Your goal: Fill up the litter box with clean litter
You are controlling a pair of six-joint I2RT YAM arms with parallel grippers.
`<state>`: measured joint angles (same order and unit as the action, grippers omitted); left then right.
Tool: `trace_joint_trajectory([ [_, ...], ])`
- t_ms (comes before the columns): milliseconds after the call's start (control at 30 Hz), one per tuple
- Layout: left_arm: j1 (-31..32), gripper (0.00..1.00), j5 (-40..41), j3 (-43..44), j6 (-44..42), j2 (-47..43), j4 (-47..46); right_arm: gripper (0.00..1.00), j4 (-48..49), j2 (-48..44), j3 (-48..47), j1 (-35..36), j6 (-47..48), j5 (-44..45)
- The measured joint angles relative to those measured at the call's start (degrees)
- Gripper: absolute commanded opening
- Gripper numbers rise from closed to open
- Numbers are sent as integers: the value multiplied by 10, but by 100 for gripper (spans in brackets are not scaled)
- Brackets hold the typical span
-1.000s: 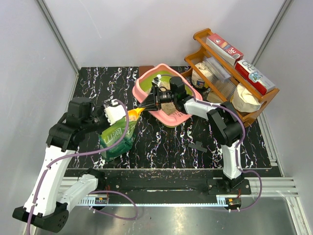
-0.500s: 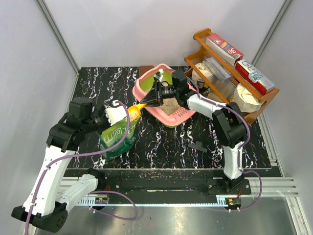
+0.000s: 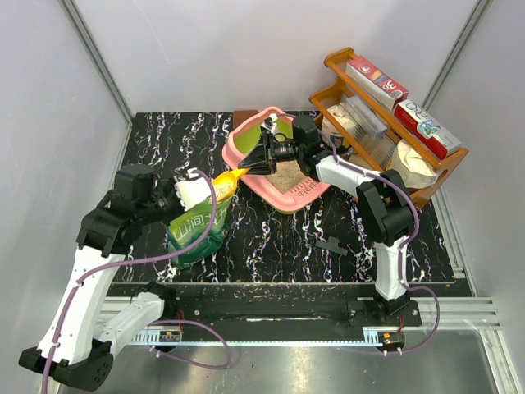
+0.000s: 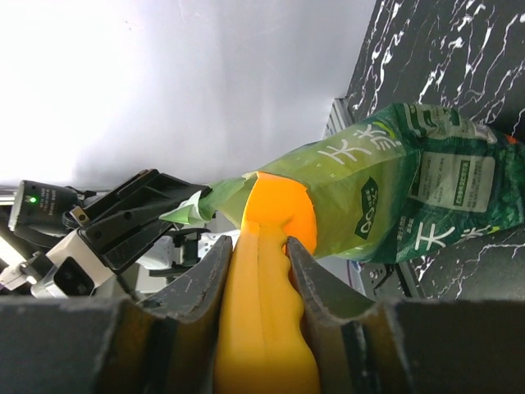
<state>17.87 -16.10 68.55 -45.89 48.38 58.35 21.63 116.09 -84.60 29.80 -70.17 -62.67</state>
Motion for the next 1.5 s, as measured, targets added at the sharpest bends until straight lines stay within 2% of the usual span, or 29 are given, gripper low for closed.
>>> trace_joint_trajectory([
  [500,1,0,3,9,-4,7,11,0,132,34,26,-22,-115,-47],
  [1500,1,0,21,9,-11,7,12,0,130,37,33,-85,-121,-59],
])
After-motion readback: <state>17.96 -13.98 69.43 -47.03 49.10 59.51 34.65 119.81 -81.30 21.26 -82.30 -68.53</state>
